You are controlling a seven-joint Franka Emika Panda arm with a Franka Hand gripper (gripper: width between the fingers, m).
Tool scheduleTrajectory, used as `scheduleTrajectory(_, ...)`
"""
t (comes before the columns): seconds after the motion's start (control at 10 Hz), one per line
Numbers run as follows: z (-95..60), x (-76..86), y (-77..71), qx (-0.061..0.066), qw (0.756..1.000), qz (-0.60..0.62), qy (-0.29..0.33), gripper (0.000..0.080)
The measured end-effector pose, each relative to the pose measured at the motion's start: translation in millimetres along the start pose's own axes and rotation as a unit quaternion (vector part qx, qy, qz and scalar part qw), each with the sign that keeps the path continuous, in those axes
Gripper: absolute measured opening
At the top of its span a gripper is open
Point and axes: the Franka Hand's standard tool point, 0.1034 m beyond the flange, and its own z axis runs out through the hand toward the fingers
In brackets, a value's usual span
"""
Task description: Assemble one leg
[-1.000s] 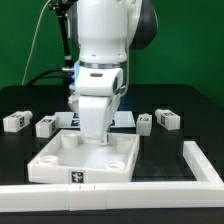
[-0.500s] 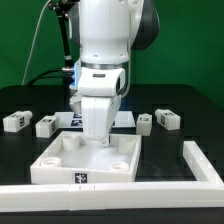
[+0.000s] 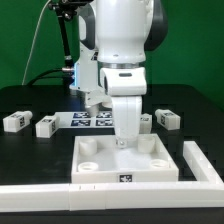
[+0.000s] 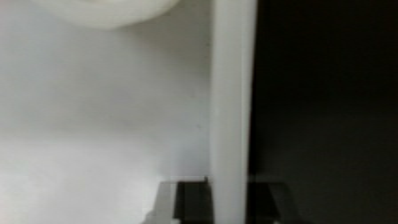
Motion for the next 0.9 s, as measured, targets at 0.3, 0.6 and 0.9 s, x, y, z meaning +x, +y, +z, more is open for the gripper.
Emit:
scheduleTrajectory(0.3,0.0,7.0,-0.4,0.0,1.0,-0.001,0.0,0.0057)
scheduleTrajectory(0.6,0.1,15.6,3.7,0.01,1.0,-0.006,-0.003,0.0057)
scheduleTrajectory(0.9,0.0,33.6,22.9,0.006,1.0,-0.005,-0.003,0.0057)
